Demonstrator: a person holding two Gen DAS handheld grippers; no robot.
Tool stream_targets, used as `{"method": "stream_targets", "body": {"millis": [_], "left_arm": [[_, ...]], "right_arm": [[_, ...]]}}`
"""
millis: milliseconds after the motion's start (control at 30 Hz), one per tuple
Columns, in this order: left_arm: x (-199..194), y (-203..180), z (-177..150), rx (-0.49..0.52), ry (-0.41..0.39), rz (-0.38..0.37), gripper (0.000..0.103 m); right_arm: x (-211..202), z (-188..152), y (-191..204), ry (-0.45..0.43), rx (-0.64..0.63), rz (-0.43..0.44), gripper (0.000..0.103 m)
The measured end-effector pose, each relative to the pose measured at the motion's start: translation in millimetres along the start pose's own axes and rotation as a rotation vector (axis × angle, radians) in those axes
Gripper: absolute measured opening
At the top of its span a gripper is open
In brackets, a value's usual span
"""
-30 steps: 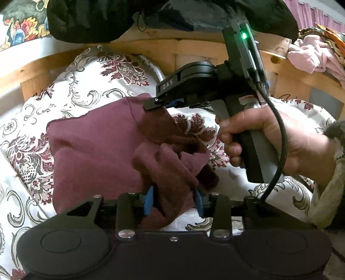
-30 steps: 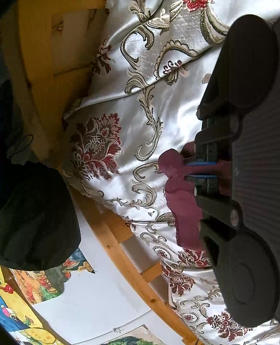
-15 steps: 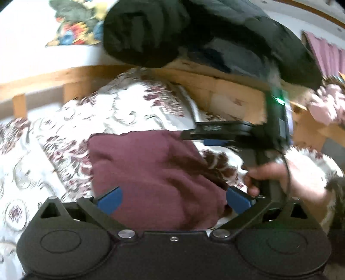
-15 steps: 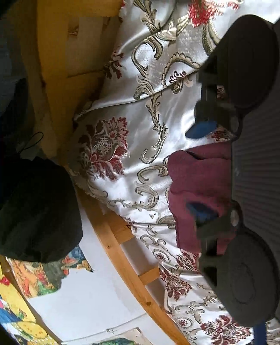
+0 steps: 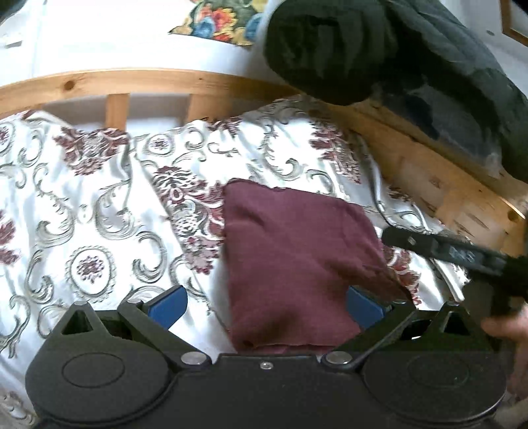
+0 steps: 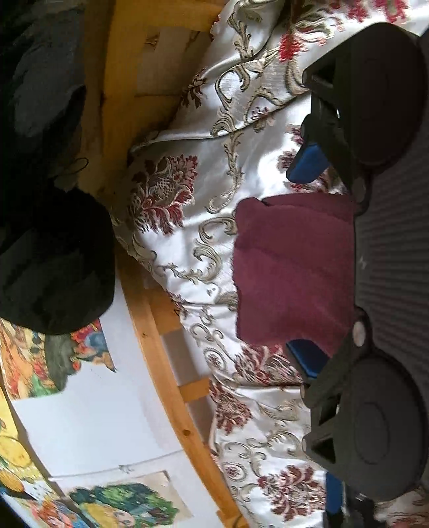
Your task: Fold small clothes
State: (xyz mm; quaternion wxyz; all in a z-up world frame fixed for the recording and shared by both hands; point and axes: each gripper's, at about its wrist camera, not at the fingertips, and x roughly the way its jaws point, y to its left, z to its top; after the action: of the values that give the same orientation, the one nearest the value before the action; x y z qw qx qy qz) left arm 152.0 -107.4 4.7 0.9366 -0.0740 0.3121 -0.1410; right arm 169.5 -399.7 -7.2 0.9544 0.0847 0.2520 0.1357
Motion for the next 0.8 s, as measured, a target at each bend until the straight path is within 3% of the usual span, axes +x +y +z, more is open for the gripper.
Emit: {"method": "stream_targets", "body": {"millis": [233, 433, 500, 700, 800], "left_arm": [[1.2, 4.8, -1.4, -0.015, 0.016, 0.027, 0.102], [7.1, 2.5, -5.1, -0.004, 0.040, 0.035, 0.102], [10.6, 1.4, -6.0, 0.002, 0.049, 0.043, 0.102], [22.8, -0.5, -9.2, -0.015, 0.063, 0.069, 0.102], [27.9, -2.6, -9.7, -0.012, 0.055, 0.086, 0.102]], "right_arm": [[-10.3, -23.3, 21.5, 0.110, -0.057, 0.000, 0.103], [8.6, -32.3, 20.3, 0.243, -0.119, -0.112, 0.103], [12.0, -34.0, 11.6, 0.276, -0.092, -0.103, 0.103], [-1.5, -21.8, -11.2, 0.199, 0.080, 0.052, 0.103], [-1.3, -15.4, -21.9, 0.141, 0.149, 0.077, 0.103]]}}
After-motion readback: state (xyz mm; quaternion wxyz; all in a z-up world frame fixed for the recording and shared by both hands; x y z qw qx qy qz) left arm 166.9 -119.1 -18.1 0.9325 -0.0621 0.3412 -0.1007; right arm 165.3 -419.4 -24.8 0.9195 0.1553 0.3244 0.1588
